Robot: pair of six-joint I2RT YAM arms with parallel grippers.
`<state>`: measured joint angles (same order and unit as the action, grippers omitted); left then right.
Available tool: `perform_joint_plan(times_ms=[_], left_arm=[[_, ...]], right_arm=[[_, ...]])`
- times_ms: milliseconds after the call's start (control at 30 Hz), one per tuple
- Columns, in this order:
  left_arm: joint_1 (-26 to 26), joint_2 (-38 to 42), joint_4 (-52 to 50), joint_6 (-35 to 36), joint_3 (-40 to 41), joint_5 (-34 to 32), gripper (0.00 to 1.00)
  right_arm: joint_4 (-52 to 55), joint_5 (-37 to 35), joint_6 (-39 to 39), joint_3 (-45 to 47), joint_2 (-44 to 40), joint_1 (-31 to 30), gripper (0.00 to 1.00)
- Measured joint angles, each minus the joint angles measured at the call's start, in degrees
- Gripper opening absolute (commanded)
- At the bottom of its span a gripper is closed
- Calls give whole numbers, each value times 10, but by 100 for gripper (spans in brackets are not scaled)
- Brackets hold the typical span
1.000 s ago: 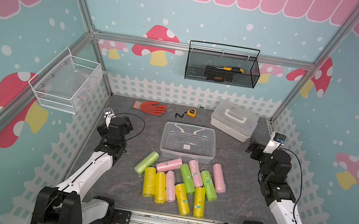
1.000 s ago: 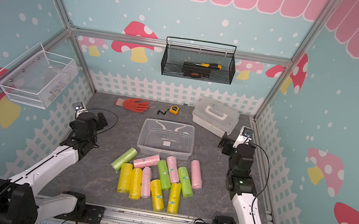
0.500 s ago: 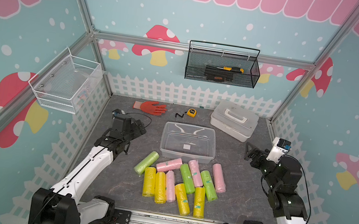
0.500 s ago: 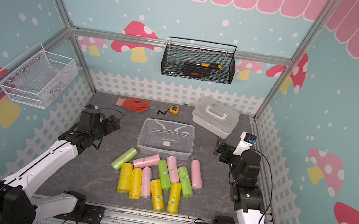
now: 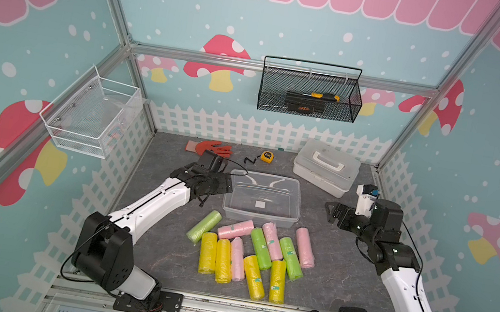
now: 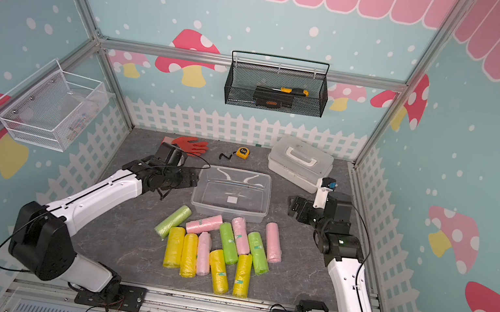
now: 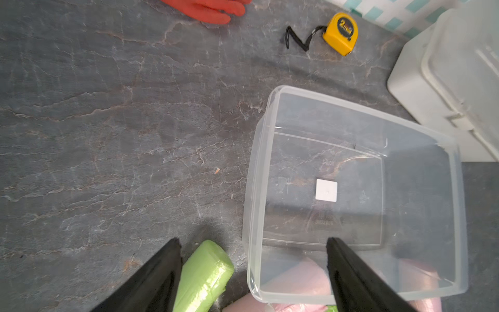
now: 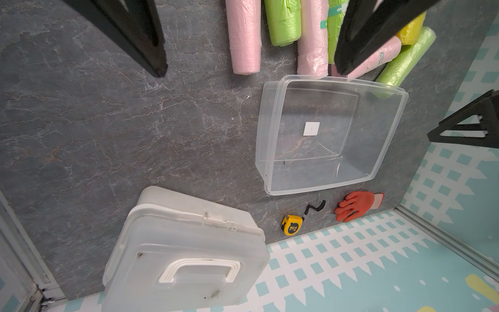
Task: Put the roll of trash bags into the storage box
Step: Adjust the storage box at the center of the board.
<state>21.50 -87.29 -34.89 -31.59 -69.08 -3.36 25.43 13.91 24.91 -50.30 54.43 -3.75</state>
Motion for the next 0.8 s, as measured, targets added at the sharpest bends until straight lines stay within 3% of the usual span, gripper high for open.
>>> perform_joint_plan(times_ms=[167, 400, 800], left_arm=[[13, -65, -25, 19, -34, -32, 82], [15, -123, -53, 44, -72, -64, 50], [15, -155, -63, 63, -92, -67, 12]], right_arm=[[2, -8, 8, -3, 35, 0, 99], [6, 15, 11, -7, 45, 0, 93], [15, 51, 2, -26, 87, -6, 84]])
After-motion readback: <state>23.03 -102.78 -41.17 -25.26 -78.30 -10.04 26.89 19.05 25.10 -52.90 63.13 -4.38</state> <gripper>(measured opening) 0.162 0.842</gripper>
